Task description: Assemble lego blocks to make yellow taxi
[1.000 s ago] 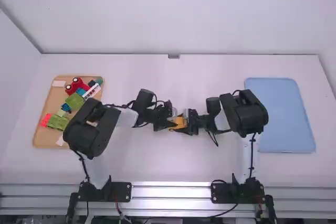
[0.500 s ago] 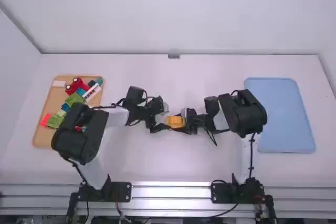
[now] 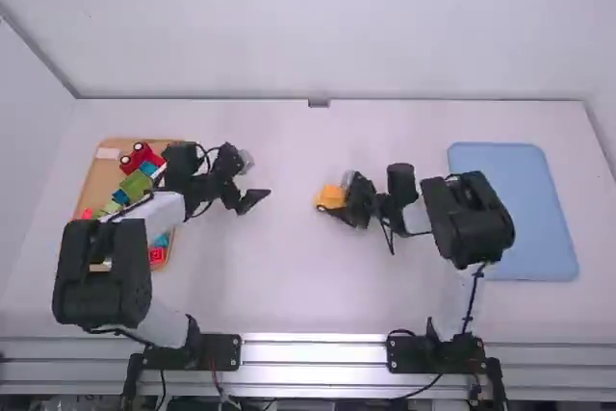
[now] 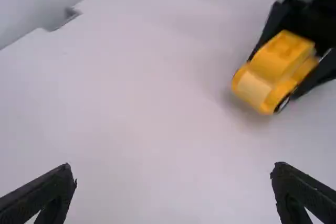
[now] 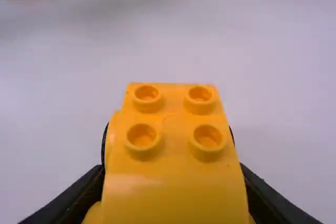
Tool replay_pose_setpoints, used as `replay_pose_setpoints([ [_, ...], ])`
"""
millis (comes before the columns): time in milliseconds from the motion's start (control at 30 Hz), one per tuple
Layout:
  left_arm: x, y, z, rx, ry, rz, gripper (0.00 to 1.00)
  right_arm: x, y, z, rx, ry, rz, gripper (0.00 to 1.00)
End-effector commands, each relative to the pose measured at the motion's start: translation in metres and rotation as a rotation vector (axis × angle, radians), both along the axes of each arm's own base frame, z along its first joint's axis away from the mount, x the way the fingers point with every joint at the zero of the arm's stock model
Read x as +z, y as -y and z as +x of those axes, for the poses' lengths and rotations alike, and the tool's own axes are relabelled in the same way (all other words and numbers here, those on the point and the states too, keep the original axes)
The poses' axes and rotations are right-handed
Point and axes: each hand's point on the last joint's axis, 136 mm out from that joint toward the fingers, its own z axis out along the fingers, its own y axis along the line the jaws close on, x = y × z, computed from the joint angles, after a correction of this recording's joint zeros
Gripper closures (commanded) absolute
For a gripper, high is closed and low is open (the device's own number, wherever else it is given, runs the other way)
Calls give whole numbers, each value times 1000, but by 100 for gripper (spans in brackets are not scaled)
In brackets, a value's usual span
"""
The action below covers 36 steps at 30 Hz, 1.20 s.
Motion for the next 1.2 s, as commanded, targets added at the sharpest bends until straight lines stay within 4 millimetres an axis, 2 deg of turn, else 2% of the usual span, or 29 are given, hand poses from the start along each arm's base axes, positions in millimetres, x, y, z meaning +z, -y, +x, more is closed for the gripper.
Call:
replay_pose_setpoints([
  [0, -2, -16, 8, 151, -88, -30, 1, 36, 40, 39, -231, 40, -81, 61],
  [67, -11, -36, 19, 310, -133, 11, 1, 49, 78, 45, -369, 11, -157, 65],
  [133, -15, -43, 23, 368, -147, 34, 1, 56, 100, 47, -447, -4, -200, 67],
  [167, -19, -53, 26, 433, -153, 72, 1, 63, 135, 46, -564, -29, -264, 69],
  [200, -20, -56, 27, 451, -154, 82, 1, 66, 153, 44, -626, -46, -292, 69],
  [233, -21, -60, 28, 470, -156, 90, 1, 68, 164, 43, -663, -57, -303, 70],
  [267, -22, -64, 28, 485, -154, 101, 1, 74, 193, 40, -779, -88, -322, 70],
  [300, -22, -66, 29, 492, -151, 104, 1, 78, 211, 38, -857, -107, -326, 70],
  [333, -22, -66, 29, 492, -149, 104, 1, 79, 218, 37, -885, -112, -328, 70],
  [367, -20, -66, 31, 492, -138, 103, 1, 82, 246, 34, -999, -122, -330, 70],
  [433, -17, -62, 32, 479, -127, 96, 1, 83, 278, 28, -1128, -128, -325, 69],
  [533, -12, -63, 37, 505, -119, 64, 1, 75, 325, 17, -1314, -156, -296, 65],
  [567, -11, -63, 38, 530, -132, 38, 1, 71, 335, 13, -1353, -169, -282, 64],
  [600, -11, -63, 39, 536, -135, 32, 1, 70, 337, 12, -1359, -173, -279, 63],
  [667, -6, -67, 43, 627, -192, -80, 1, 46, 366, 1, -1448, -241, -248, 61],
  [800, -5, -70, 45, 653, -182, -72, 1, 19, 392, -6, -1512, -312, -247, 57],
  [967, -10, -80, 46, 730, -198, -32, 1, 5, 407, -8, -1550, -363, -250, 52],
  [1000, -12, -85, 46, 778, -227, -33, 1, 3, 411, -8, -1558, -372, -251, 48],
  [1067, -11, -85, 46, 775, -243, -25, 1, 3, 413, -9, -1560, -389, -252, 42],
  [1100, -10, -85, 46, 776, -257, -22, 1, 4, 415, -10, -1563, -401, -254, 34],
  [1167, -6, -85, 46, 776, -275, -15, 1, 8, 415, -11, -1560, -428, -258, 8],
])
